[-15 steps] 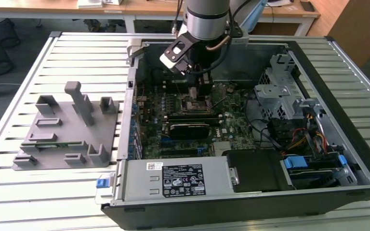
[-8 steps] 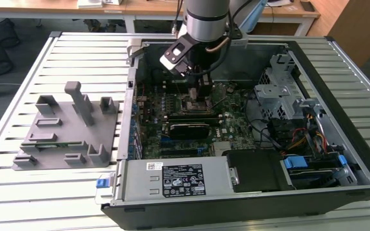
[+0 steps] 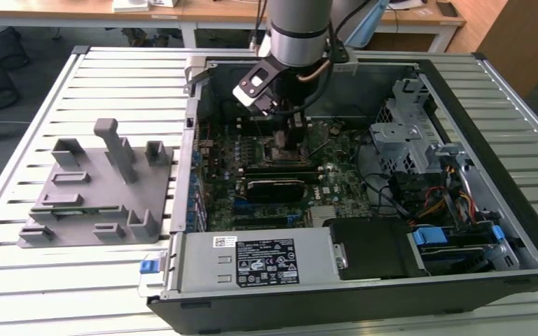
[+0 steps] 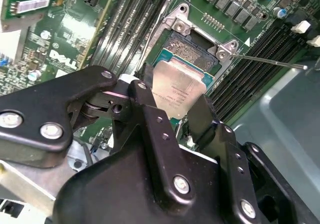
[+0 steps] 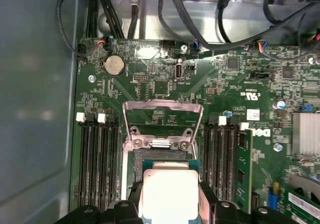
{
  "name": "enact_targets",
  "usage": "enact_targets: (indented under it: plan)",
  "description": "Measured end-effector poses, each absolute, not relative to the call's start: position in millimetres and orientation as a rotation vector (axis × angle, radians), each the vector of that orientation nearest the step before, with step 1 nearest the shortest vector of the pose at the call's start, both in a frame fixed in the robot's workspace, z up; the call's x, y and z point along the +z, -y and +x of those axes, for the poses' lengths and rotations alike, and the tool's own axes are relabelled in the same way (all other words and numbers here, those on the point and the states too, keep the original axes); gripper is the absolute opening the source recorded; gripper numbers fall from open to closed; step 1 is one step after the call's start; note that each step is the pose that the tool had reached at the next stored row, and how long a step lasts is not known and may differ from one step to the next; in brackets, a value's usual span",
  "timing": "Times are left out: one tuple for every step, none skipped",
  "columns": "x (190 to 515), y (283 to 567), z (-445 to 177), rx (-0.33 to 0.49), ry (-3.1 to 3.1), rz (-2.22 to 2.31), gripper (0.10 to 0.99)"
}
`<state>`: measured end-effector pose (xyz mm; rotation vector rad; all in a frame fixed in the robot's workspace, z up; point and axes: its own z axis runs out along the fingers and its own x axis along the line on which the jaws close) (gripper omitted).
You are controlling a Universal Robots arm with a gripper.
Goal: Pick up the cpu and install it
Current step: 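Place the cpu into insertion slot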
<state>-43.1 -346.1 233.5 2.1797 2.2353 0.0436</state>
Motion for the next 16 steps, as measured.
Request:
enact_targets:
  plan:
    - [232, 345, -43, 0.044, -2.234, 2.181, 0.525]
    - [230, 344, -43, 0.044, -2.232, 2.183, 0.525]
    - [228, 344, -43, 0.043, -2.229, 2.186, 0.525]
    - [227, 343, -43, 0.043, -2.228, 2.187, 0.525]
    - [225, 343, -43, 0.043, -2.228, 2.187, 0.525]
    - [223, 343, -43, 0.043, -2.228, 2.187, 0.525]
    - [222, 343, -43, 0.043, -2.228, 2.187, 0.525]
    - [220, 343, -43, 0.043, -2.228, 2.187, 0.525]
    - [219, 343, -43, 0.043, -2.228, 2.187, 0.525]
    - [217, 343, -43, 0.043, -2.228, 2.187, 0.525]
    - [216, 343, -43, 0.043, -2.228, 2.187, 0.525]
    - [215, 343, -43, 0.043, -2.228, 2.187, 0.525]
    - [214, 343, -44, 0.044, -2.227, 2.188, 0.525]
    - [214, 343, -44, 0.044, -2.227, 2.188, 0.525]
    - [213, 343, -44, 0.044, -2.227, 2.188, 0.525]
    - [213, 343, -44, 0.044, -2.226, 2.187, 0.525]
